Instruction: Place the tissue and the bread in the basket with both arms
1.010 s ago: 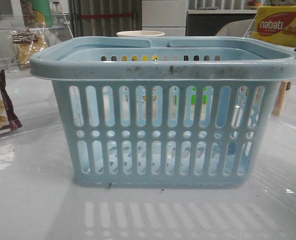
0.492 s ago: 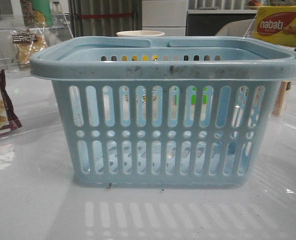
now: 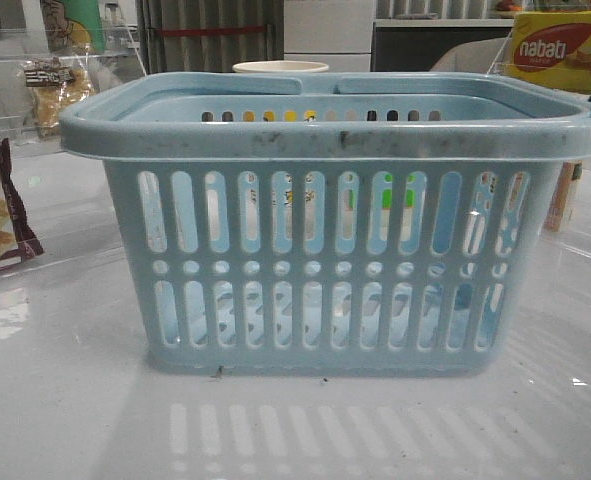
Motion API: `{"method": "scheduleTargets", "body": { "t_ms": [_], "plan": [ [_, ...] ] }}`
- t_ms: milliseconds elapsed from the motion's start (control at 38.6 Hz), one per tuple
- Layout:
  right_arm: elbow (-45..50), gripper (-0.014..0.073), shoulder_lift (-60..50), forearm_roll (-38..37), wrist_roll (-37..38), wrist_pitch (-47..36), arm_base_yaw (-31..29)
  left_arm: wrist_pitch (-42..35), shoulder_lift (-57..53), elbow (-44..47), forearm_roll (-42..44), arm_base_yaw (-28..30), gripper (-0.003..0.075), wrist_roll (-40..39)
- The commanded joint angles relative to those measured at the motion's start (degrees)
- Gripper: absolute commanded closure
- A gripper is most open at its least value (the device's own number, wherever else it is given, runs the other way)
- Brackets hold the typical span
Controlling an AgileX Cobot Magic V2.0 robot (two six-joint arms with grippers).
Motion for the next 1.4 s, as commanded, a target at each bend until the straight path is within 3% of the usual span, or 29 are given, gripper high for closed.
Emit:
{"method": "scheduleTargets", "body": {
  "t_ms": [0,259,596,673,803,932,1373],
  "plan": [
    [-5.02,0.0021,1.28,0.19,-1.90,-1.77,0.09,-4.49,0.67,-1.64,-0.59,-0.49,0.0195,0.07],
    [-10.31,0.0021,8.20,0.19,-1.90,-2.77,0.09,-4.49,0.67,-1.64,-0.59,-0.49,0.0195,0.07],
    [-11.35,0.0027,13.02,0.38,-1.90,-9.87,0.34,-4.54,0.67,-1.64,-0.59,-0.49,0.0195,0.07],
    [-11.35,0.0078,13.49,0.70,-1.90,-10.08,0.34,-4.54,0.67,-1.64,-0.59,-0.49,0.0195,0.07],
    [-11.35,0.0253,13.55,1.08,-1.90,-10.27,0.34,-4.54,0.67,-1.64,-0.59,-0.49,0.0195,0.07],
    [-11.35,0.0348,12.88,2.25,-1.90,-10.28,0.34,-4.54,0.67,-1.64,-0.59,-0.49,0.0195,0.07],
    [-11.35,0.0358,0.99,7.82,-1.90,-3.67,2.76,-4.54,0.67,-1.64,-0.59,-0.49,0.0195,0.07]
  ]
}}
